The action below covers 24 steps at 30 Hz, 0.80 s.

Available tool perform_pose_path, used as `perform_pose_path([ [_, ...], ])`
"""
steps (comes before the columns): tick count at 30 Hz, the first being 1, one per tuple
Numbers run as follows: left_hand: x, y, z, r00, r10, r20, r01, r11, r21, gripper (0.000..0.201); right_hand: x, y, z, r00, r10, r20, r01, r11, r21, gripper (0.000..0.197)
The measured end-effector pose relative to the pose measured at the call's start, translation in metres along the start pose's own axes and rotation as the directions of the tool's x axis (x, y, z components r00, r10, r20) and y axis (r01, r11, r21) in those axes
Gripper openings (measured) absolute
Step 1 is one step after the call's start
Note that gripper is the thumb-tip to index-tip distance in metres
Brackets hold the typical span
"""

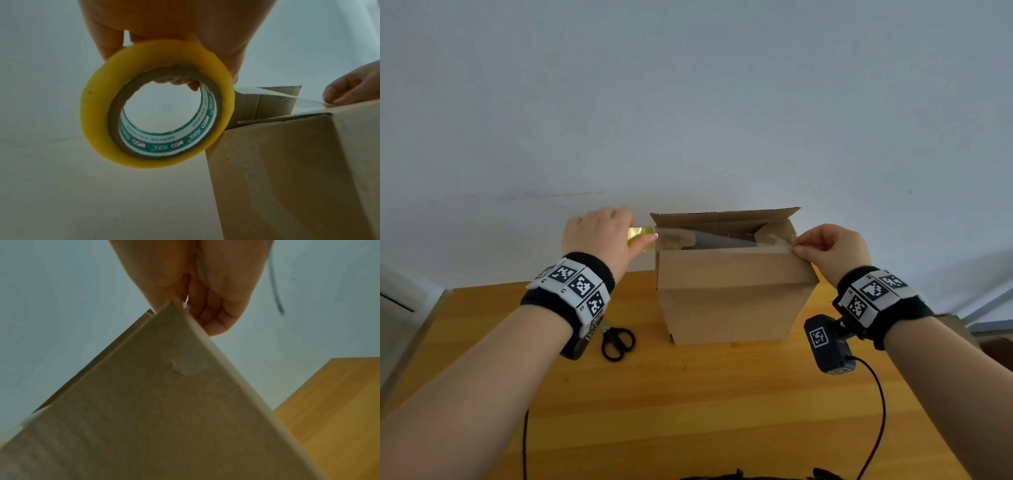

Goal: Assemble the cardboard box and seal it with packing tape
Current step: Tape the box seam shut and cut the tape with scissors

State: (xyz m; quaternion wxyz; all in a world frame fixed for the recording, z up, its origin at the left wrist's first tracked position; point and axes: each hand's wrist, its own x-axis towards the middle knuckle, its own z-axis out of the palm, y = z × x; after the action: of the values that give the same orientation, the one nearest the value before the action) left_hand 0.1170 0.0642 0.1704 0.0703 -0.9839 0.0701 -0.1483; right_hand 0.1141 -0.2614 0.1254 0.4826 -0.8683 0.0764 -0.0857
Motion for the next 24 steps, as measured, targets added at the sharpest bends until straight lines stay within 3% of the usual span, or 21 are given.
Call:
perform_pose_path([
  [8,0.001,0.002,0.008,0.998,-0.029,0.058,0.026,0.998,0.054,0.050,-0.004,0.001,0.002,1.000,0.011,-0.030,-0.011,1.000,0.022,0.007],
  [18,-0.016,0.013,0.035,0.976,-0.189,0.111,0.199,0.976,-0.092,0.051,-0.007,0.007,0.008,0.994,0.043,-0.104,-0.031,0.993,0.111,0.006],
  [24,-0.019,0.009,0.037,0.974,-0.167,0.150,0.188,0.972,-0.143,0.056,-0.007,0.007,0.009,0.988,0.064,-0.143,-0.049,0.994,0.102,0.005],
])
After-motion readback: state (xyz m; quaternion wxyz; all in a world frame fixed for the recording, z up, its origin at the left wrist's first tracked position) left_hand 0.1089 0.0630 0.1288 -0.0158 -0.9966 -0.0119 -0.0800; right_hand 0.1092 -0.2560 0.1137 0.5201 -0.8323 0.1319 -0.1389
